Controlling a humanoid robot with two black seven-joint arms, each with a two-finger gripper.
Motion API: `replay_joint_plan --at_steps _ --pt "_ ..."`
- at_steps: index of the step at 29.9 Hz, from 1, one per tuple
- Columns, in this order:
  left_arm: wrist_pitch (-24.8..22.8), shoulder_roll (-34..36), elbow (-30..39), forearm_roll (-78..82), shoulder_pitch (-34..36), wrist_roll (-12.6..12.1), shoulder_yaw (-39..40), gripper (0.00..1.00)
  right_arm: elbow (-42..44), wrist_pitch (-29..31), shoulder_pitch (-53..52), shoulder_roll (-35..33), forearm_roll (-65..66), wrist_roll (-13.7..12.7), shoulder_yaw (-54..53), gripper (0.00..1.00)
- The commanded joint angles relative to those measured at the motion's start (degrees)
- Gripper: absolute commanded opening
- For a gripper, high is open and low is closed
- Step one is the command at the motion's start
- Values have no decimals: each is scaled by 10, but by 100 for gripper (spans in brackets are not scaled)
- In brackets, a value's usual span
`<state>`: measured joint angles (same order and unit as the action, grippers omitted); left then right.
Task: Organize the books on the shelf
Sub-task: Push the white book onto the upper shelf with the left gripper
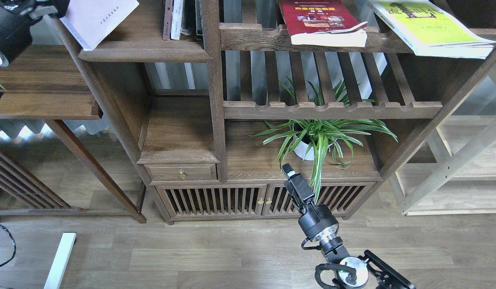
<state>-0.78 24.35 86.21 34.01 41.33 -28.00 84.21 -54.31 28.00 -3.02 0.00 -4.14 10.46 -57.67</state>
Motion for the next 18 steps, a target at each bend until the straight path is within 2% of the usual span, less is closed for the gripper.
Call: replay_joint_plan --at_steps 1,5,9,18 --pt "27 -2 -2 0 4 0 -10 5 0 0 2 0 0 0 -1 99" --pt "57 -5 -3 -1 7 0 -14 5 0 0 2 0 0 0 -1 99" --pt "67 -4 -3 0 13 0 -22 4 0 0 2 0 0 -1 -1 99" --pt "140 -6 -6 2 42 0 -73 5 0 0 5 0 0 -1 -2 99"
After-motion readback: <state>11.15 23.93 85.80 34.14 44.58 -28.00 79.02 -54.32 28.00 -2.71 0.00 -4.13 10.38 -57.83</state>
